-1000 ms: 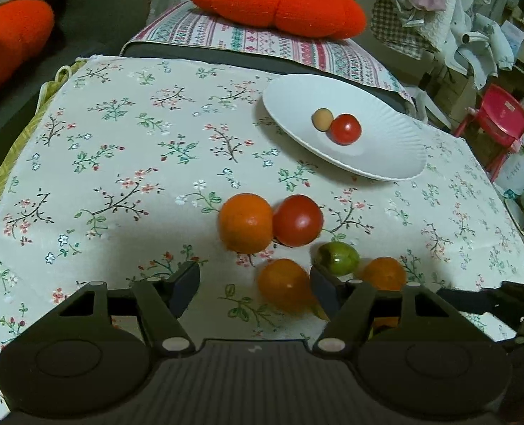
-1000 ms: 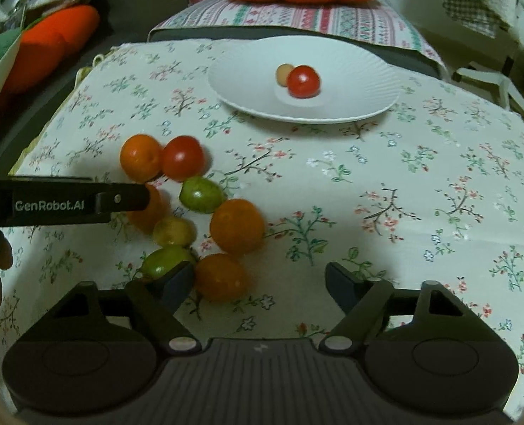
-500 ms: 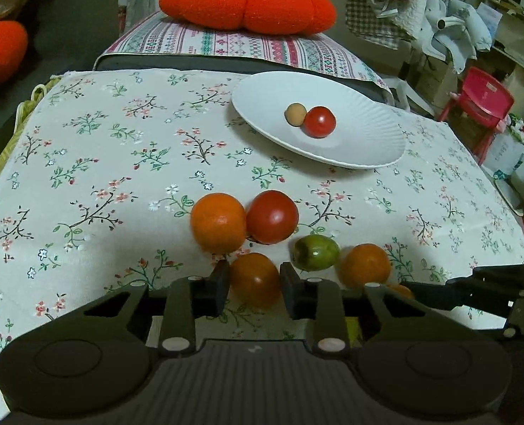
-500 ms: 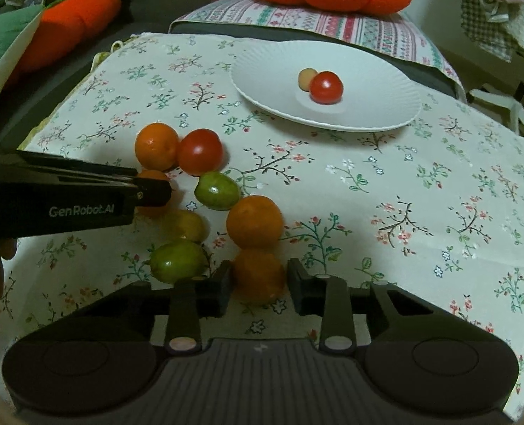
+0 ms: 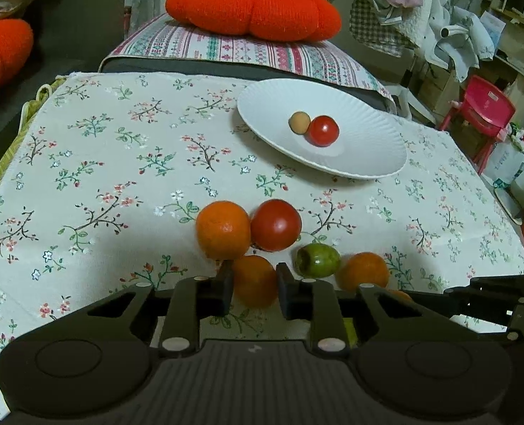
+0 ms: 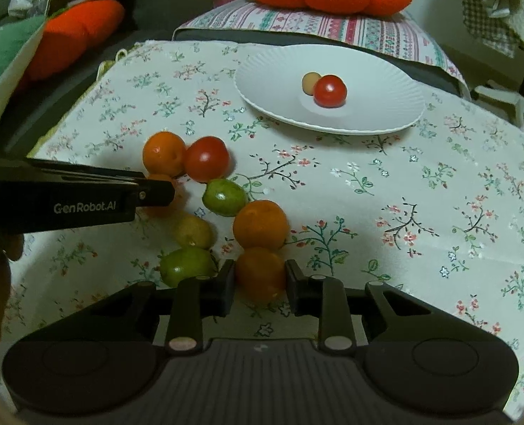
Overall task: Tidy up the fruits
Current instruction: 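Grasp an orange tomato with the right tool while the left tool grasps another orange tomato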
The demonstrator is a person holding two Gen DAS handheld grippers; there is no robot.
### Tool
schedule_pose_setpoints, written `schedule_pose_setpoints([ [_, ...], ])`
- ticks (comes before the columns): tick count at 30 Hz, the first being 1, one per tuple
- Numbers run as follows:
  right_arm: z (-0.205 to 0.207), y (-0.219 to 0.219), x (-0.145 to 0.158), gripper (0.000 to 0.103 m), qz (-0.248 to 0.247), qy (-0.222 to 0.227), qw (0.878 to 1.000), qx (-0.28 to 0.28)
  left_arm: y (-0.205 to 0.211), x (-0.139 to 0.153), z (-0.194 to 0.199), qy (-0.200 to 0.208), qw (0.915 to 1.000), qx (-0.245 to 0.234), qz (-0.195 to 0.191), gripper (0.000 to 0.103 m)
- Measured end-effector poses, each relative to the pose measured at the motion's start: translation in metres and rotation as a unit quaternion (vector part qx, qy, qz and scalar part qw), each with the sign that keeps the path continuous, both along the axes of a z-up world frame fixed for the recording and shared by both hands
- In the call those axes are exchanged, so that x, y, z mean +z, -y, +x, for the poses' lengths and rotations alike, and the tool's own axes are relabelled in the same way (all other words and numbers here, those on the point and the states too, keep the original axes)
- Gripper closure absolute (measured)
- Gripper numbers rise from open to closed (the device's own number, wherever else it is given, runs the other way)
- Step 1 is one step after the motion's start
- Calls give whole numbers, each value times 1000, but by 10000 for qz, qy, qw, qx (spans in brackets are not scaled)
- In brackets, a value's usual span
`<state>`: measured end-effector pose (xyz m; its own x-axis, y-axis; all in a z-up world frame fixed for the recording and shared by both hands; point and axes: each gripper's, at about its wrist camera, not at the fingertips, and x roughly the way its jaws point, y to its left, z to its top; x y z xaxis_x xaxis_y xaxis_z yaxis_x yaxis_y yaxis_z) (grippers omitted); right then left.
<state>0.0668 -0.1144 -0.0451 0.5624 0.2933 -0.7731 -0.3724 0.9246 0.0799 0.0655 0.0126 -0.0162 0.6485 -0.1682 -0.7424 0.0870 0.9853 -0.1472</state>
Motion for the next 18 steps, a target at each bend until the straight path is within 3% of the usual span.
schedule_pose_setpoints([
  [5,0,2,2,77,162,-16,9999,-43,2,1,0,24,9999,-98,-62,103],
  [11,-1,-1,1,77,77,-11,10000,-30,3,-6,3,-216,9995,-148,-169,89],
  [18,1,1,1,77,91,-24,9999,-77,3,-6,2,-149,9998,-84,-73,92],
])
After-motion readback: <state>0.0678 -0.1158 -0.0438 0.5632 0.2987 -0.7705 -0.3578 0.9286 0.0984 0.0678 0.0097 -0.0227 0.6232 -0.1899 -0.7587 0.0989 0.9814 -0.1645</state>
